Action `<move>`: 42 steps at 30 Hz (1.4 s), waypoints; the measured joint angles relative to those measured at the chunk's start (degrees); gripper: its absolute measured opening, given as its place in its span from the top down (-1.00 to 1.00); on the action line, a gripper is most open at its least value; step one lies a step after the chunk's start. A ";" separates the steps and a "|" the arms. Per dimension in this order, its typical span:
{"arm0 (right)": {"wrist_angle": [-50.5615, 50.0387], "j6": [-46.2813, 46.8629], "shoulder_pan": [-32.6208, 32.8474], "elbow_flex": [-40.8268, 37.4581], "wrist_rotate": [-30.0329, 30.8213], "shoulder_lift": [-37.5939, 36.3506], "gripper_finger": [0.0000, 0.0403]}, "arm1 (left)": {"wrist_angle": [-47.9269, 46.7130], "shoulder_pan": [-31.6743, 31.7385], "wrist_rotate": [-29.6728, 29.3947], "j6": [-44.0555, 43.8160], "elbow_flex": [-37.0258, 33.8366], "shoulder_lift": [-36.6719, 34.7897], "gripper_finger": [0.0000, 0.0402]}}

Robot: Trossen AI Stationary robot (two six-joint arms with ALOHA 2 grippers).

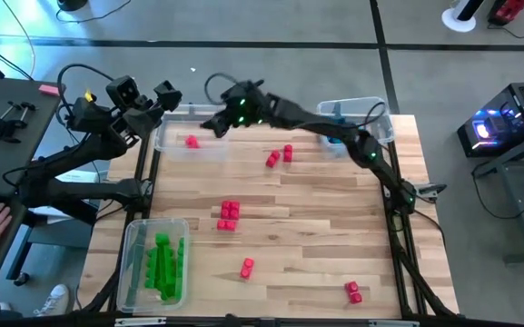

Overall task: Sort blocks
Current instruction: Put the red game piece into the top left transparent bin

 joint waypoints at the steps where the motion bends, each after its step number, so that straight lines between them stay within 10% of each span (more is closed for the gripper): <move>1: -1.67 -1.31 -0.42 -0.02 -0.01 -1.34 -0.09 | 0.00 0.00 0.01 0.04 0.00 0.00 -0.36; 13: -44.63 -6.52 -1.58 -4.01 22.81 -10.90 -0.10 | -3.20 0.02 0.05 2.22 0.00 0.02 -0.36; 31: -37.58 18.84 -2.26 -35.26 22.64 -12.59 -0.01 | -6.03 0.09 0.03 2.11 -0.02 0.00 -0.36; 42: -30.25 -13.75 13.31 -23.86 5.12 -12.75 -0.01 | -6.16 0.07 0.05 2.11 -0.02 0.00 -0.36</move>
